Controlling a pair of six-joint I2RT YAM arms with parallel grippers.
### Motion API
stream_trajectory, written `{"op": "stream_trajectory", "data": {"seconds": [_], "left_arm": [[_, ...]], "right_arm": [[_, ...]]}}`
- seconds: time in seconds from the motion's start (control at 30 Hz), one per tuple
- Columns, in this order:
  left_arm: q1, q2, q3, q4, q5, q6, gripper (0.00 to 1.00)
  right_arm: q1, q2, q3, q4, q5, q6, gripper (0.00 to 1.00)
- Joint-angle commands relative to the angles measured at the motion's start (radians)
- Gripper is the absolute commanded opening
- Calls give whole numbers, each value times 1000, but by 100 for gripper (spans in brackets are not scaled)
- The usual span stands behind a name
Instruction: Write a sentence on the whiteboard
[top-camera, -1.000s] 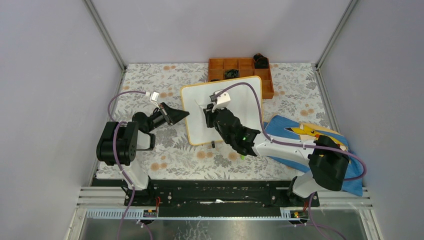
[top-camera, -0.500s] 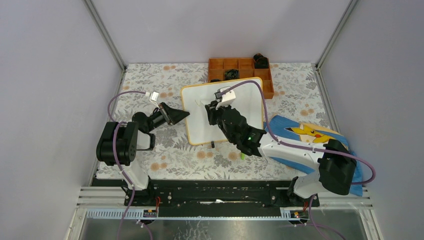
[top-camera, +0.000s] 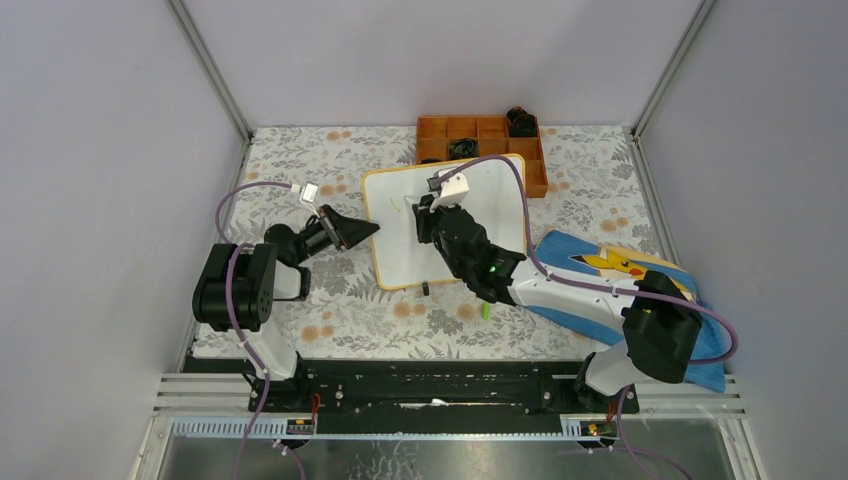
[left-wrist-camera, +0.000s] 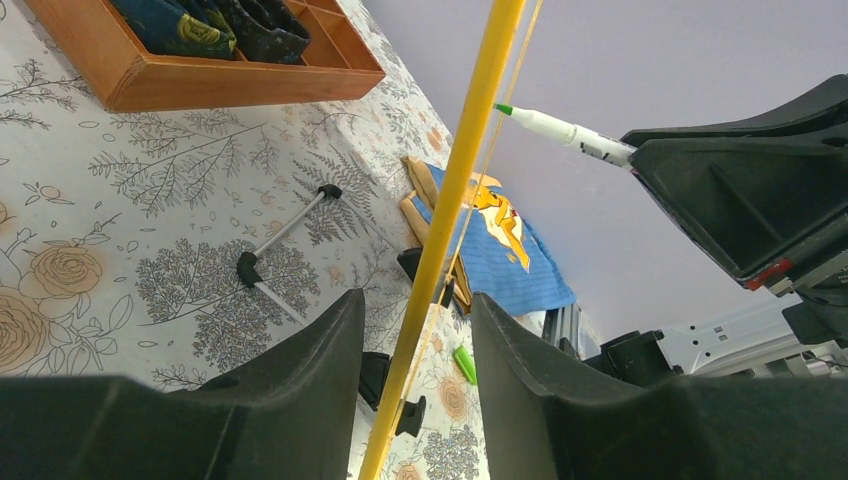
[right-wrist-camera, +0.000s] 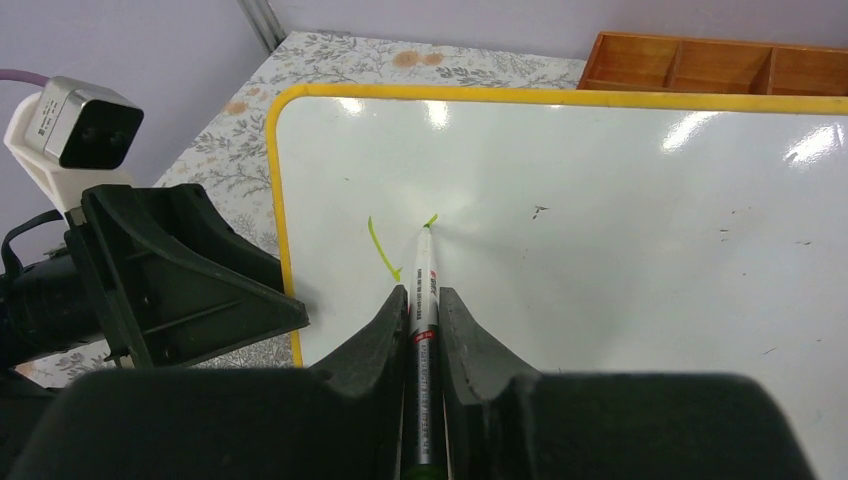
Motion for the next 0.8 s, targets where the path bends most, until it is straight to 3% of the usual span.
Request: {"op": "stream_trajectory", "data": {"seconds": [0.0, 0.77], "left_arm": [[-10, -16, -2, 45, 2, 10, 49], [-9, -15, 0, 45, 1, 10, 45]], "right_arm": [[-8, 7, 40, 34, -4, 15, 0], [17, -22, -74, -23, -103, 74, 0]]}}
